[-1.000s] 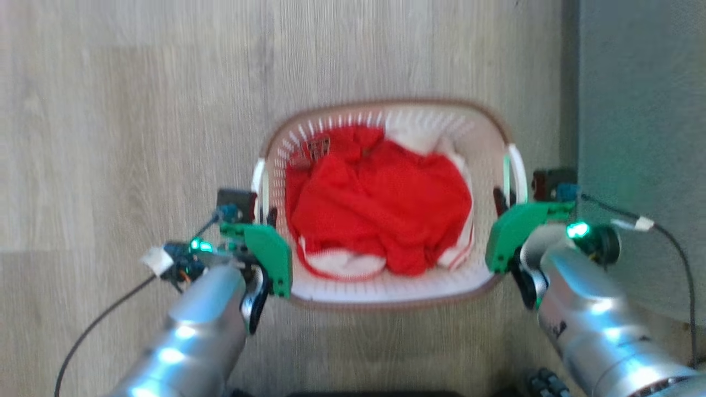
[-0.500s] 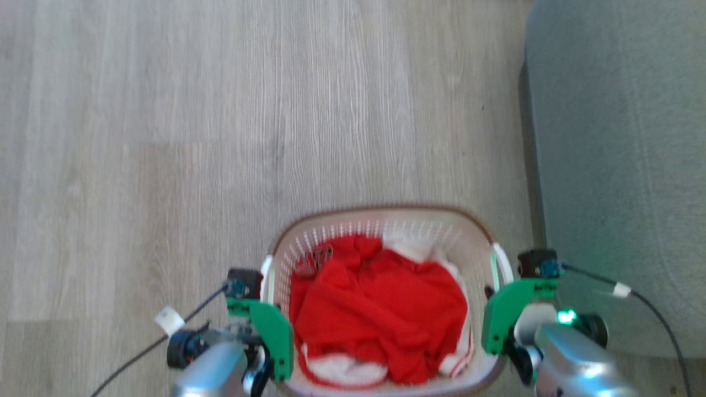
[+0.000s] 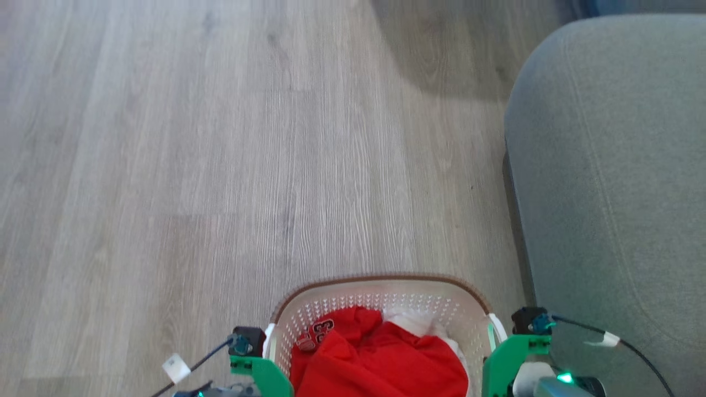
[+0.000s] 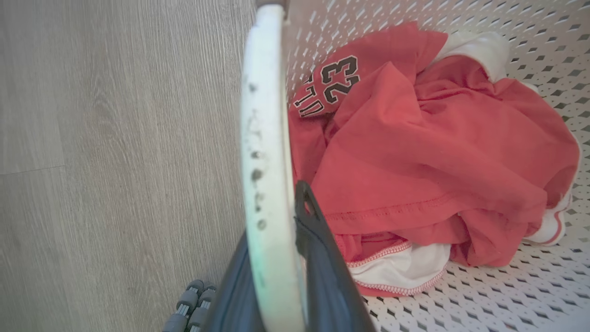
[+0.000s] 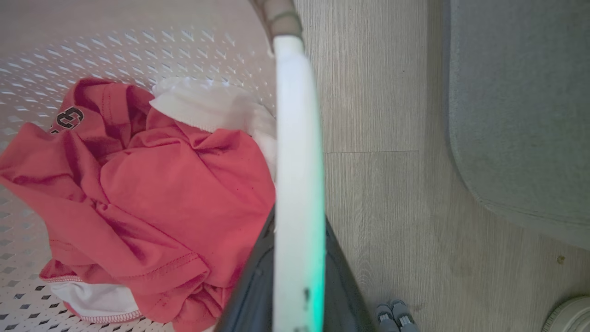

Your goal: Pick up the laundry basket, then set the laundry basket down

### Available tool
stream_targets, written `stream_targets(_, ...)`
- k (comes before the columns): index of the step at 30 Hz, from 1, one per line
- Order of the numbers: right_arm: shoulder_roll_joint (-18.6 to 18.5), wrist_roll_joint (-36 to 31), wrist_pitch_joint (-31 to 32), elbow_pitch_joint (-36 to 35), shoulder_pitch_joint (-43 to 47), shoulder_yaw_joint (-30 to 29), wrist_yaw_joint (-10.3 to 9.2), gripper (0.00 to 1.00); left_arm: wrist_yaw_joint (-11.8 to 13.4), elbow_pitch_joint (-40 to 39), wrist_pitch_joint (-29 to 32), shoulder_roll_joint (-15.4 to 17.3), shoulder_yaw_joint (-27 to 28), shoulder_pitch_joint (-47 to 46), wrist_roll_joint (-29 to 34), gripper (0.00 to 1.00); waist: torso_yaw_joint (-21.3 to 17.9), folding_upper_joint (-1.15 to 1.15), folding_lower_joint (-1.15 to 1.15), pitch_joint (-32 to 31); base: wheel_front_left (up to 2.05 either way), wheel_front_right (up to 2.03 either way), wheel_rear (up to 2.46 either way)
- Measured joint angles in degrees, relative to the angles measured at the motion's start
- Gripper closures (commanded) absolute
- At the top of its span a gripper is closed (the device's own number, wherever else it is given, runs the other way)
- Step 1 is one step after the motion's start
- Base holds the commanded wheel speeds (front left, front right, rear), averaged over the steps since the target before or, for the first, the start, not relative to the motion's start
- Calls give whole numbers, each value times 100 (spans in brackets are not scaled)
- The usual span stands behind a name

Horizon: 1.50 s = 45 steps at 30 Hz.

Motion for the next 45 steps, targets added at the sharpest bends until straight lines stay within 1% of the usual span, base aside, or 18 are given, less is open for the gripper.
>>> stream_targets(14,0,543,32,3,394,561,0,100,-13,123,47,3,-216,414,-141,100,27,0,0,-676,0,0,0)
stream_targets(31,0,916,-36,63,396,998,0,100,-44,187,38,7,-309,422,-292,100,0,0,0,-733,0,0,0)
stream_targets(45,-2,1135,-125,107,286,1282,0,100,-42,201,-10,11,-399,406,-412,100,-42,0,0,-643,0,0,0)
